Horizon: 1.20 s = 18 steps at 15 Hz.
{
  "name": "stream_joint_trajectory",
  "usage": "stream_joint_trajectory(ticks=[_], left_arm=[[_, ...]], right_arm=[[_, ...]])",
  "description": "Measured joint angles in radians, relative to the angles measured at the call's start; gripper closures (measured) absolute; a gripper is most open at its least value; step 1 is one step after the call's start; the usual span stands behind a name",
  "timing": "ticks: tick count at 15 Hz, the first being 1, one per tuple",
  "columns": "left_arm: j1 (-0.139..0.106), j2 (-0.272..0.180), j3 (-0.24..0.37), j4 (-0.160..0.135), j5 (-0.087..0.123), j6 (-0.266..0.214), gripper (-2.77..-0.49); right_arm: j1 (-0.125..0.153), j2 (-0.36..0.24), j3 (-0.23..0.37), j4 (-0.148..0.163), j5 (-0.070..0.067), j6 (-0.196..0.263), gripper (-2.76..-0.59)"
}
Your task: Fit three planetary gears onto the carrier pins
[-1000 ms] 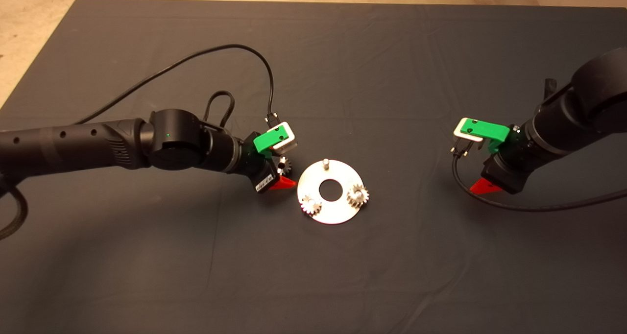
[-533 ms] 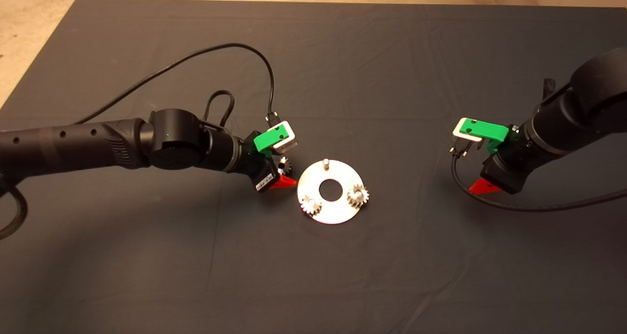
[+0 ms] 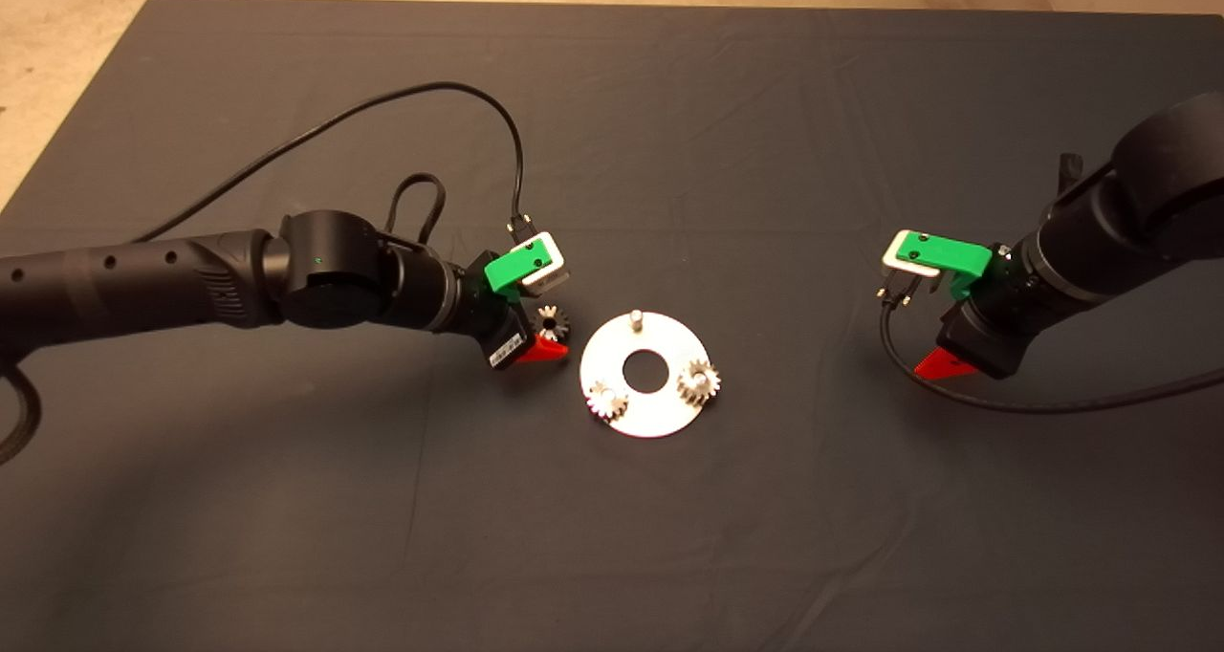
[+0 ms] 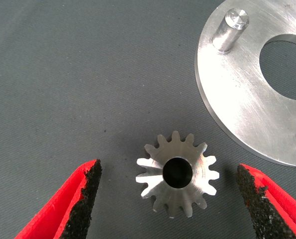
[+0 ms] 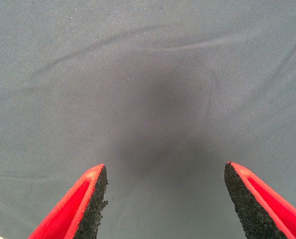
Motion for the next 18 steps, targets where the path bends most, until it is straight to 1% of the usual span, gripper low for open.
stream_joint_trajectory(ticks=[1, 2, 5, 6, 8, 10, 12, 17, 18], left_arm=[[0.002, -0.002, 0.000, 0.000, -0.009, 0.000, -1.90], [0.005, -0.004, 0.000, 0.000, -0.014, 0.000, -1.90], [0.023, -0.013, 0.000, 0.000, -0.037, 0.000, -1.90], [0.027, -0.018, 0.000, 0.000, -0.041, 0.000, -1.90], [0.027, -0.025, 0.000, 0.000, -0.050, 0.000, -1.90], [0.027, -0.025, 0.000, 0.000, -0.055, 0.000, -1.90], [0.027, -0.025, 0.000, 0.000, -0.056, 0.000, -1.80], [0.027, -0.025, 0.000, 0.000, -0.059, 0.000, -1.79], [0.027, -0.025, 0.000, 0.000, -0.059, 0.000, -1.69]], right_arm=[[0.000, 0.000, 0.000, 0.000, 0.000, 0.000, -1.74], [0.000, 0.000, 0.000, 0.000, 0.000, 0.000, -1.74], [0.000, 0.000, -0.001, 0.000, 0.000, 0.000, -1.74], [0.000, 0.002, -0.003, 0.000, 0.000, 0.000, -1.74], [0.000, 0.008, -0.009, 0.000, 0.000, 0.000, -1.74], [0.000, 0.011, -0.011, 0.000, 0.000, 0.000, -1.74], [0.000, 0.013, -0.013, 0.000, 0.000, 0.000, -1.74], [0.000, 0.025, -0.023, 0.000, 0.000, 0.000, -1.74], [0.000, 0.025, -0.023, 0.000, 0.000, 0.000, -1.74]])
